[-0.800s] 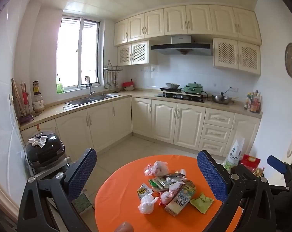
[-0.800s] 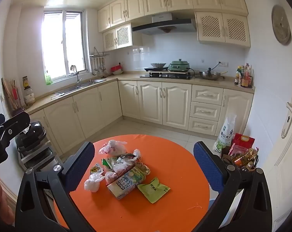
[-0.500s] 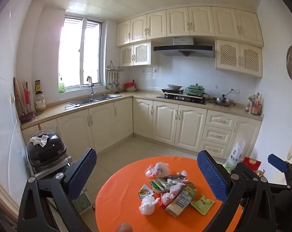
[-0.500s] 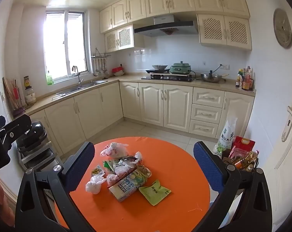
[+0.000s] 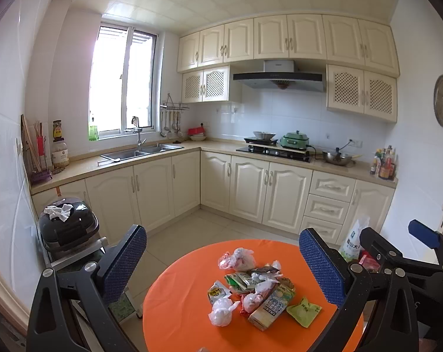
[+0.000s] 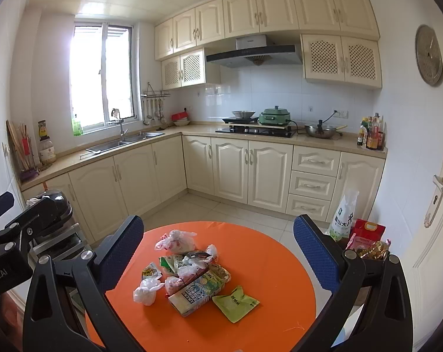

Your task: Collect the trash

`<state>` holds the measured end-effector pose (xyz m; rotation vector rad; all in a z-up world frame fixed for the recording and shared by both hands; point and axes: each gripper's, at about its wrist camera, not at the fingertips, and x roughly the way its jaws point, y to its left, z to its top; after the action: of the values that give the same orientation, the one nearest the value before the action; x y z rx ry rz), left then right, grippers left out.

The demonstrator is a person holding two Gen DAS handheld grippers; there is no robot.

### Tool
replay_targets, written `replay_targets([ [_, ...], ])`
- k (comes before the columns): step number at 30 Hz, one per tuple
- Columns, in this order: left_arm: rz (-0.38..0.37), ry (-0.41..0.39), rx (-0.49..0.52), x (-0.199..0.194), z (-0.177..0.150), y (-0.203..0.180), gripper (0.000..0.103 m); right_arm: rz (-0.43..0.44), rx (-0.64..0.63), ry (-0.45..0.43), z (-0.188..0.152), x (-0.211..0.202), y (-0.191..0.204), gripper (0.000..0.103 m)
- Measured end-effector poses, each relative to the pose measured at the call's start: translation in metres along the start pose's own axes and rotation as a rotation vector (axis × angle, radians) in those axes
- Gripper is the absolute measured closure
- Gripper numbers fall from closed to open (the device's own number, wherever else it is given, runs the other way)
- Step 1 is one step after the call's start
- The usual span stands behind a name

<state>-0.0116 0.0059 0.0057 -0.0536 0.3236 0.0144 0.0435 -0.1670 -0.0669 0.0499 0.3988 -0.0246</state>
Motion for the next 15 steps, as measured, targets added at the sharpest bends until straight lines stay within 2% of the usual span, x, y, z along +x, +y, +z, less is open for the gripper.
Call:
replay_targets([
  [15, -0.005, 0.025, -0.003, 0.0078, -0.0021, 0.0020, 0.001, -0.007, 0.001, 0.004, 0.0027, 0.0019, -0.0048, 0.000],
])
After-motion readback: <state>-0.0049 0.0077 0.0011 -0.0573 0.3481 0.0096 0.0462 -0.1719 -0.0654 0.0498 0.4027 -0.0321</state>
